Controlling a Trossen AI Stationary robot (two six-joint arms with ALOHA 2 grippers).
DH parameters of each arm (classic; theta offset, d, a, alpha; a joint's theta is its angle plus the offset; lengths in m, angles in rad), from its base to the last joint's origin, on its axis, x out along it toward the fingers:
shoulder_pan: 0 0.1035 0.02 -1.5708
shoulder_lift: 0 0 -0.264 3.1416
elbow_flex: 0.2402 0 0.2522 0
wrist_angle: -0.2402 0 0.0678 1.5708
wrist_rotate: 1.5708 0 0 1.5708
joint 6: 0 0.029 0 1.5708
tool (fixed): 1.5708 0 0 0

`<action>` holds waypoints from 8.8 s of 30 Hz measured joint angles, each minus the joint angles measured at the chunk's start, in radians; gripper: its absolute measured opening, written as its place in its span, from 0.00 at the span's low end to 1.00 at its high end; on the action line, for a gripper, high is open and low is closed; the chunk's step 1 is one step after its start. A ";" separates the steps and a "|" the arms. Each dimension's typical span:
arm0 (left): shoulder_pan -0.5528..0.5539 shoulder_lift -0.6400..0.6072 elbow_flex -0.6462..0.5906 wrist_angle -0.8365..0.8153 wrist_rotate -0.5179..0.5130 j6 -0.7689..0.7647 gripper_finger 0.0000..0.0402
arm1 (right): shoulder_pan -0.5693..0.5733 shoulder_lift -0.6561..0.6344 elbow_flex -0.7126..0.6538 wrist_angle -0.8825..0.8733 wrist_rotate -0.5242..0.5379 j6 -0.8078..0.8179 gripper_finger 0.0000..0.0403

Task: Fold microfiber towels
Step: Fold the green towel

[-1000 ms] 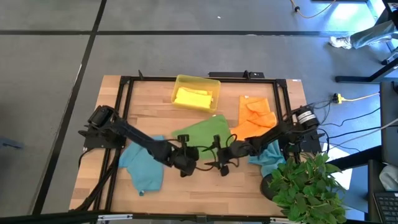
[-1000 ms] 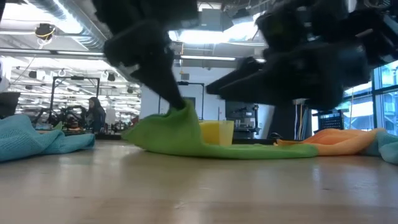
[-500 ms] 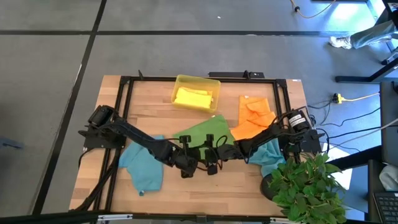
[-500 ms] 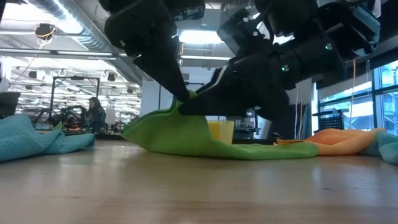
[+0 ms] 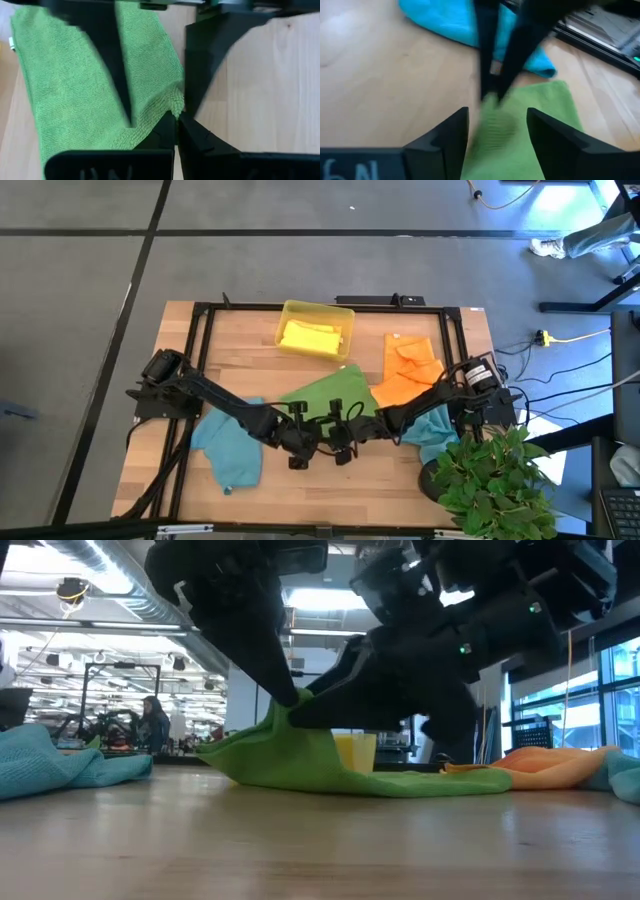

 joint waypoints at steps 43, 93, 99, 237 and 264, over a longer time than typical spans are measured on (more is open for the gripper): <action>0.005 -0.005 0.072 -0.114 0.078 -0.001 0.00 | 0.033 -0.001 0.137 -0.217 0.132 -0.126 0.37; -0.136 -0.093 -0.405 0.060 -0.231 -0.124 0.50 | 0.029 -0.002 0.137 -0.220 0.086 -0.065 0.00; -0.136 -0.098 -0.447 0.152 -0.262 -0.018 0.50 | 0.029 -0.002 0.137 -0.213 0.105 -0.065 0.00; 0.222 -0.011 -0.371 0.776 0.574 0.052 0.49 | 0.041 -0.447 -0.409 -0.062 -0.088 0.237 0.00; 0.148 0.062 -0.371 0.839 0.622 -0.045 0.51 | 0.040 -0.447 -0.408 -0.037 -0.042 0.268 0.00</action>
